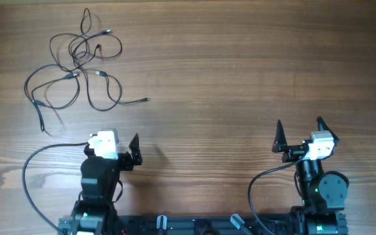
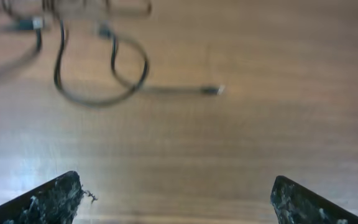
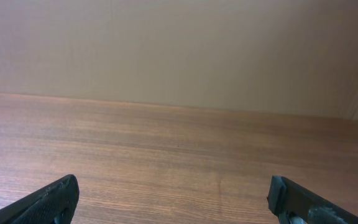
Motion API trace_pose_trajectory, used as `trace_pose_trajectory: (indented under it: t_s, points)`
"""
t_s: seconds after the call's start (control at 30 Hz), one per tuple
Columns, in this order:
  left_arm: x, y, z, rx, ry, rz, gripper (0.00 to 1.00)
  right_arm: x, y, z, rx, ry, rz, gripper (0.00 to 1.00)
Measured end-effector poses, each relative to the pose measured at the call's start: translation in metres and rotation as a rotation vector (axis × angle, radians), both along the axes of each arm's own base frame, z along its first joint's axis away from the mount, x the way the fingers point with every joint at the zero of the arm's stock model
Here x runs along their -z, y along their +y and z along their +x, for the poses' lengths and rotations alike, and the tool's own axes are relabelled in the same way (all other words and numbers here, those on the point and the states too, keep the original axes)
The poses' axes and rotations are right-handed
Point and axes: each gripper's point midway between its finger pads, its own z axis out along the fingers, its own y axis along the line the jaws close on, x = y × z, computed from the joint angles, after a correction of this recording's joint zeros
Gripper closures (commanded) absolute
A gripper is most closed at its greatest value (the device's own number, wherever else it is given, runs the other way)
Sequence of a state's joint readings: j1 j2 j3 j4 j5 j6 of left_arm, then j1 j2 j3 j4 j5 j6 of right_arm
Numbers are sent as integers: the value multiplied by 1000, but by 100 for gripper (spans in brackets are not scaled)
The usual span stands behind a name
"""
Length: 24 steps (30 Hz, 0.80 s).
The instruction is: Untangle cables
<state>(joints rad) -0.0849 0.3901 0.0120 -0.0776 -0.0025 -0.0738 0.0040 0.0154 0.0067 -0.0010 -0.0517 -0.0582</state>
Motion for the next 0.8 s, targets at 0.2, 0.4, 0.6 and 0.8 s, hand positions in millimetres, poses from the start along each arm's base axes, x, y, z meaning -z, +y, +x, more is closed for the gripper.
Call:
trace_pose_trajectory:
  t_s: [0.2,0.4,0.6,0.8]
  points:
    - [-40,0,4,21,-179,38,0,0,0,0,0,0,0,0]
    - [-56,4,4,13,-251,74,0,0,0,0,0,0,0,0]
    - [-75,5,2,7,-332,71,0,0,0,0,0,0,0,0]
    - [-86,7,0,-1,-382,70,0,0,0,0,0,0,0,0]
